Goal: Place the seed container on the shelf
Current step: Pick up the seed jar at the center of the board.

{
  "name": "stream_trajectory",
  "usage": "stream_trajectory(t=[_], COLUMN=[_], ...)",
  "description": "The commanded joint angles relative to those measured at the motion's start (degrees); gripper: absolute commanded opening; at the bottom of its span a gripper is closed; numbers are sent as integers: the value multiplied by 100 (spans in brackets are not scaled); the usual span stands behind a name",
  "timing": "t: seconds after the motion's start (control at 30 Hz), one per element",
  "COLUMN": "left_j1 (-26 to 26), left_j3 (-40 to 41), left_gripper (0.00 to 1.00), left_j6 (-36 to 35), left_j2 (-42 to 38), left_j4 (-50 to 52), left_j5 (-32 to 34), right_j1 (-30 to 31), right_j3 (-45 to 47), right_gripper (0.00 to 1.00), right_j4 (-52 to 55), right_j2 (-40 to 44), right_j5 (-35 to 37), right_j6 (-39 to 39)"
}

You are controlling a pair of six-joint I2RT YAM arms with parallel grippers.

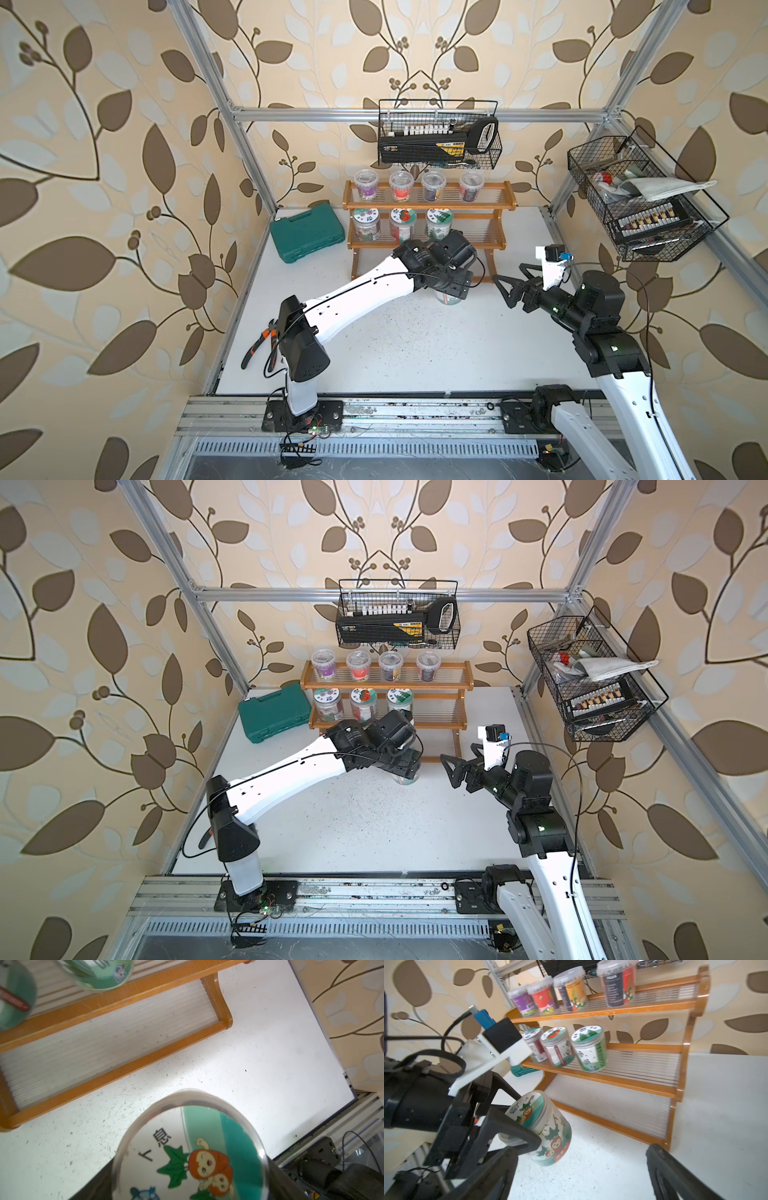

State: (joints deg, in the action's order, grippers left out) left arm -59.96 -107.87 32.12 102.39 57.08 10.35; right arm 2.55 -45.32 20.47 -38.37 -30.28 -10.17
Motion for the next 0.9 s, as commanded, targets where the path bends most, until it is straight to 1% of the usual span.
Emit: stream_trajectory(t=[0.0,0.07,0.17,0.23,0.27,0.47,0.6,0.67,0.77,0.87], left_j1=[11,11,11,9,9,11,10,9,10,10], left_j3=[173,230,257,257,273,431,528,569,663,735], left_gripper=[62,62,62,62,62,62,62,62,62,62], left_j6=[300,355,455,525,555,643,640,655,668,679], left_j2=[-507,-682,-889,-993,-1050,-1458,-1724,-1821,-1928,-1938], left_j4=[505,670,937,1095,1149,1124,1018,1007,989,935], left_j5=[116,112,107,91,57,8,28,61,185,170], right_j1=[1,54,241,517,739,2332,3260,3712,4280,4585], right_j3=[98,218,597,778,834,915,955,937,911,950], right_gripper=[99,99,99,99,99,99,99,99,99,99], right_j4=[-596,-938,-1714,-2111,-2234,-2594,-3013,-3099,-3123,-3358], right_j2=[-135,-154,-151,-164,-177,-441,-765,-961,-1182,-1341], right_j5=[-882,-983,-930,-824,-658,497,1060,1380,2090,2533], right_j6=[-321,-509,-819,-847,-784,-15,440,798,1170,1341])
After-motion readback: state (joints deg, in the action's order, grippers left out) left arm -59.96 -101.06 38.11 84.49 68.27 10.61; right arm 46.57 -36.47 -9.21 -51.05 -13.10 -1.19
